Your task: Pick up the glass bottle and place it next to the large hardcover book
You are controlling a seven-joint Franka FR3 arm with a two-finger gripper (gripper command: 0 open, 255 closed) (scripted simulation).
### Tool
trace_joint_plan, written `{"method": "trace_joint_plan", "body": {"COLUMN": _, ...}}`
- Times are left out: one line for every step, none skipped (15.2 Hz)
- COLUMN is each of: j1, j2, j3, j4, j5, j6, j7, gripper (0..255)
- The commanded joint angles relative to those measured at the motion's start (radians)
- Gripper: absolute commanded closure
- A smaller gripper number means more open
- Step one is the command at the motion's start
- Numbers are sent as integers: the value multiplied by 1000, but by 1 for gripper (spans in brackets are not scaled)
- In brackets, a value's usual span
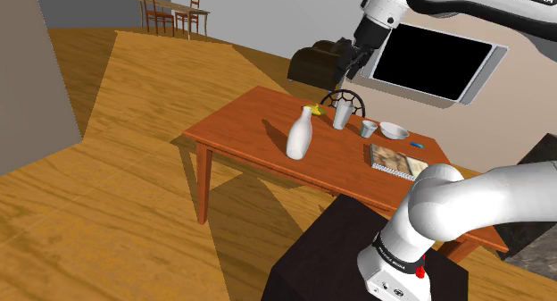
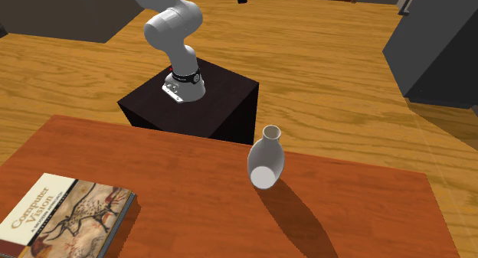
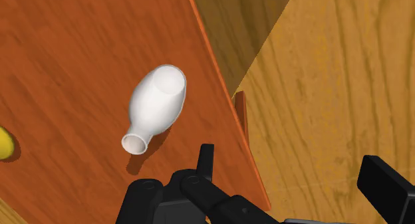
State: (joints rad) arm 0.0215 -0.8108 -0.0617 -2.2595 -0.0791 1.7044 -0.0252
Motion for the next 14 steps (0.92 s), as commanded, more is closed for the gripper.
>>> {"method": "trace_joint_plan", "body": {"j1": 0, "j2": 0, "j3": 0, "j4": 0, "j5": 0, "j6": 0, "j7": 0, "gripper": 0}}
{"method": "trace_joint_plan", "body": {"j1": -2, "j2": 21, "j3": -17, "j4": -5, "j5": -6, "j6": 20, "j7": -16, "gripper": 0}}
{"method": "trace_joint_plan", "body": {"j1": -4, "j2": 44, "j3": -34, "j4": -8, "j5": -11, "j6": 39, "j7": -32, "gripper": 0}}
{"method": "trace_joint_plan", "body": {"j1": -6, "j2": 67, "j3": -50, "j4": -10, "j5": -15, "j6": 58, "j7": -48, "gripper": 0}}
{"method": "trace_joint_plan", "body": {"j1": -7, "j2": 92, "j3": -67, "j4": -11, "j5": -20, "j6": 77, "j7": -64, "gripper": 0}}
{"method": "trace_joint_plan", "body": {"j1": -9, "j2": 117, "j3": -84, "j4": -11, "j5": -23, "j6": 96, "j7": -80, "gripper": 0}}
{"method": "trace_joint_plan", "body": {"j1": -10, "j2": 144, "j3": -100, "j4": -10, "j5": -26, "j6": 115, "j7": -96, "gripper": 0}}
{"method": "trace_joint_plan", "body": {"j1": -11, "j2": 171, "j3": -117, "j4": -8, "j5": -29, "j6": 134, "j7": -112, "gripper": 0}}
{"method": "trace_joint_plan", "body": {"j1": -11, "j2": 200, "j3": -134, "j4": -4, "j5": -30, "j6": 152, "j7": -129, "gripper": 0}}
{"method": "trace_joint_plan", "body": {"j1": -12, "j2": 229, "j3": -150, "j4": 0, "j5": -31, "j6": 170, "j7": -146, "gripper": 0}}
{"method": "trace_joint_plan", "body": {"j1": -12, "j2": 259, "j3": -166, "j4": 6, "j5": -31, "j6": 187, "j7": -163, "gripper": 0}}
{"method": "trace_joint_plan", "body": {"j1": -12, "j2": 290, "j3": -182, "j4": 13, "j5": -30, "j6": 204, "j7": -180, "gripper": 0}}
{"method": "trace_joint_plan", "body": {"j1": -12, "j2": 321, "j3": -199, "j4": 21, "j5": -28, "j6": 221, "j7": -198, "gripper": 0}}
{"method": "trace_joint_plan", "body": {"j1": -11, "j2": 354, "j3": -215, "j4": 30, "j5": -25, "j6": 237, "j7": -216, "gripper": 0}}
